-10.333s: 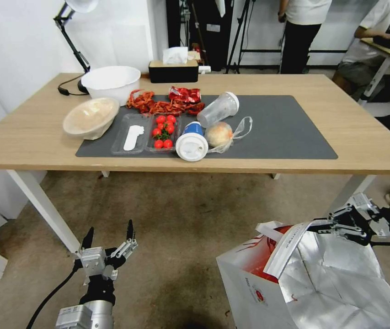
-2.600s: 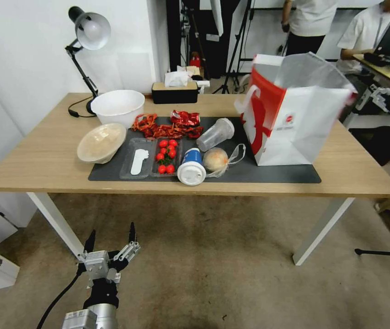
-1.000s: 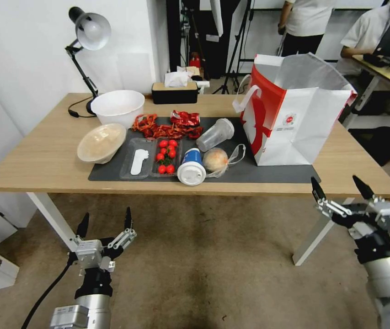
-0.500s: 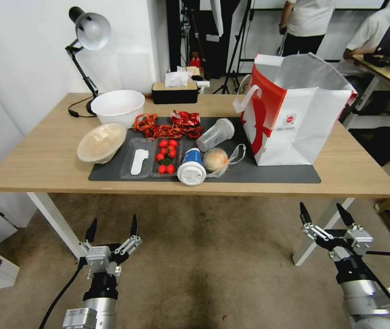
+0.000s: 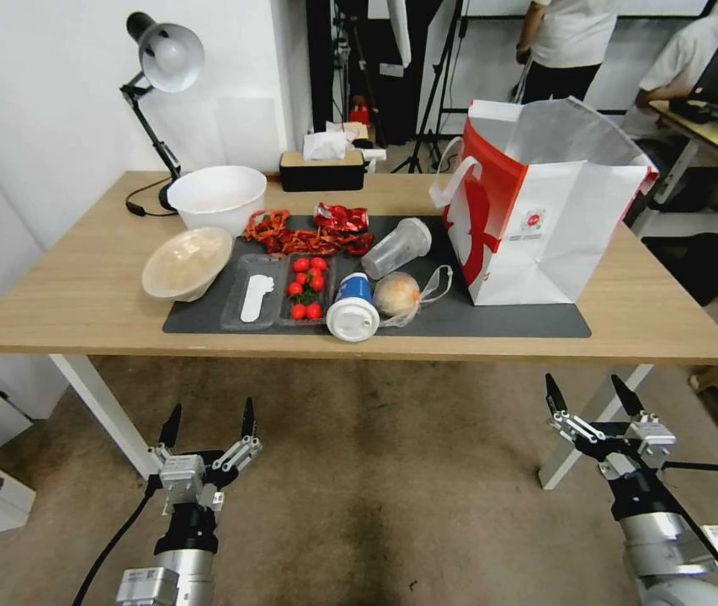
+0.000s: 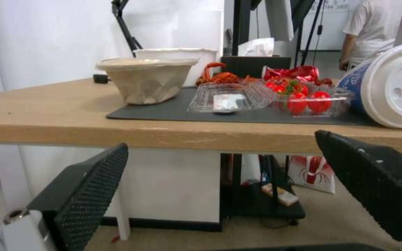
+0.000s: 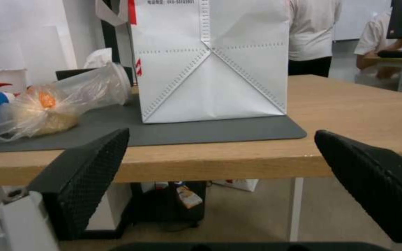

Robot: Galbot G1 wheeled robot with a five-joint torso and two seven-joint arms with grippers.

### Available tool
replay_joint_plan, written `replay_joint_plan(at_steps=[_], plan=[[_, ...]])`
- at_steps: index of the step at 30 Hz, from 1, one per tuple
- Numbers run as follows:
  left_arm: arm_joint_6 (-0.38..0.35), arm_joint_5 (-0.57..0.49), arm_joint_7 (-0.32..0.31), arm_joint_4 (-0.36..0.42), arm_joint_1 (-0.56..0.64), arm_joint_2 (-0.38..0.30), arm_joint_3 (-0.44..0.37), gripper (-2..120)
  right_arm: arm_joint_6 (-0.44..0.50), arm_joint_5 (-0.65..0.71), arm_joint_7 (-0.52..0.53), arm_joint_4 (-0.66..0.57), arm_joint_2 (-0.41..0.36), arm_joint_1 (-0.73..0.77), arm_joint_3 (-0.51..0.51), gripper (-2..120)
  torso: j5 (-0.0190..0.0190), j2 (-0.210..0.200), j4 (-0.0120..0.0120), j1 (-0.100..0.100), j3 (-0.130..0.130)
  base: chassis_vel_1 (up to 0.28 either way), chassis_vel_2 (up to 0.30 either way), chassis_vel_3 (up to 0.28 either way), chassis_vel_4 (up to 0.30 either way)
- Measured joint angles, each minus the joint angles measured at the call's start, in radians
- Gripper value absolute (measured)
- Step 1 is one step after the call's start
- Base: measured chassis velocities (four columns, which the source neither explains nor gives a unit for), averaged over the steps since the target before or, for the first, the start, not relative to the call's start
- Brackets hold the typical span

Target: Pick up the food delivery bag from the floor and place it on the table.

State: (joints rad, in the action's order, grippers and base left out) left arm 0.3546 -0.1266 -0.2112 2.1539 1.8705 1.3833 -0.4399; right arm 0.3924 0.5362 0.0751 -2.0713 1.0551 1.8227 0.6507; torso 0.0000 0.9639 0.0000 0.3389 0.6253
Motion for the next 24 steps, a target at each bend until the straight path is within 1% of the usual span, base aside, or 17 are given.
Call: replay_joint_plan(at_steps=[24], plan=[[-0.001,0.0,0.0,0.002,0.0,0.0,0.0,100,-0.002,0.002,0.001,-0.002,-0.001,0.0,0.002,100,0.0001,0.0,0.0,0.0,0.0,0.0,0.0,0.0,0.0]])
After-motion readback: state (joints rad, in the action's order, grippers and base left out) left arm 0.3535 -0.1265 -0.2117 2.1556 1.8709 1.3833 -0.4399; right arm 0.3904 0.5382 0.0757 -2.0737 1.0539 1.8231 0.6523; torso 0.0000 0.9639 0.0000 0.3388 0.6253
